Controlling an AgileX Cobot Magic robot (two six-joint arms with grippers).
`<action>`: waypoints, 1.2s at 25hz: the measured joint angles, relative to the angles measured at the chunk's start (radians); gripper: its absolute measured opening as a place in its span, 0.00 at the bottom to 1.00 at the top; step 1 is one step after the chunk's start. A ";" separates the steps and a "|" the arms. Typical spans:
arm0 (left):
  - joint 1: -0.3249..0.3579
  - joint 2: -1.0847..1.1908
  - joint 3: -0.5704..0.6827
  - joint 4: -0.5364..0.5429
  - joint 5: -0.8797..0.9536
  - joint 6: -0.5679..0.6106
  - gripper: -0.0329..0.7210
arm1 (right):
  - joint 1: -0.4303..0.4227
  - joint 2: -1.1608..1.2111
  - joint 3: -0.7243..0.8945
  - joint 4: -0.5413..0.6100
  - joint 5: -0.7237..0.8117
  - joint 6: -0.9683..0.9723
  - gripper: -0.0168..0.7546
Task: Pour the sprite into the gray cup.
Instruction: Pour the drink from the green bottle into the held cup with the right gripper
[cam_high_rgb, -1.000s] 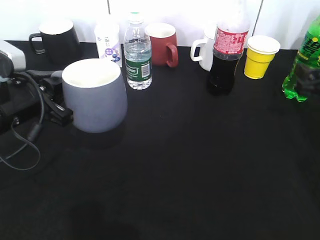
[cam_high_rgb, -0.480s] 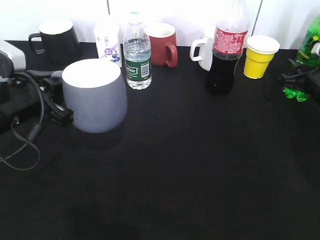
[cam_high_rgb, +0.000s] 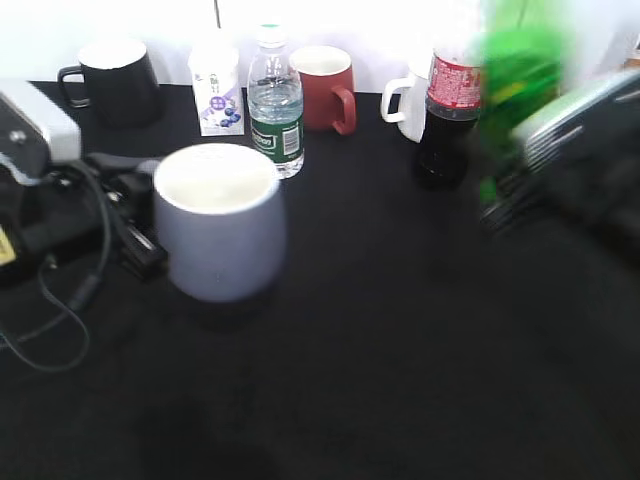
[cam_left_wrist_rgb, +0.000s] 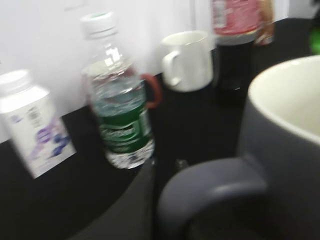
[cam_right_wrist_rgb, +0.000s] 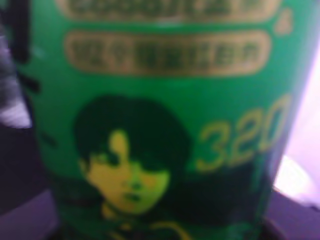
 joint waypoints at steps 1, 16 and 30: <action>-0.013 0.016 0.000 0.000 -0.014 0.000 0.12 | 0.044 0.001 -0.018 0.000 0.059 -0.062 0.59; -0.056 0.067 0.000 0.037 -0.031 0.000 0.12 | 0.086 0.062 -0.080 0.027 0.034 -0.842 0.56; -0.056 0.096 0.000 0.065 -0.016 0.027 0.12 | 0.086 0.127 -0.115 -0.012 -0.142 -1.105 0.55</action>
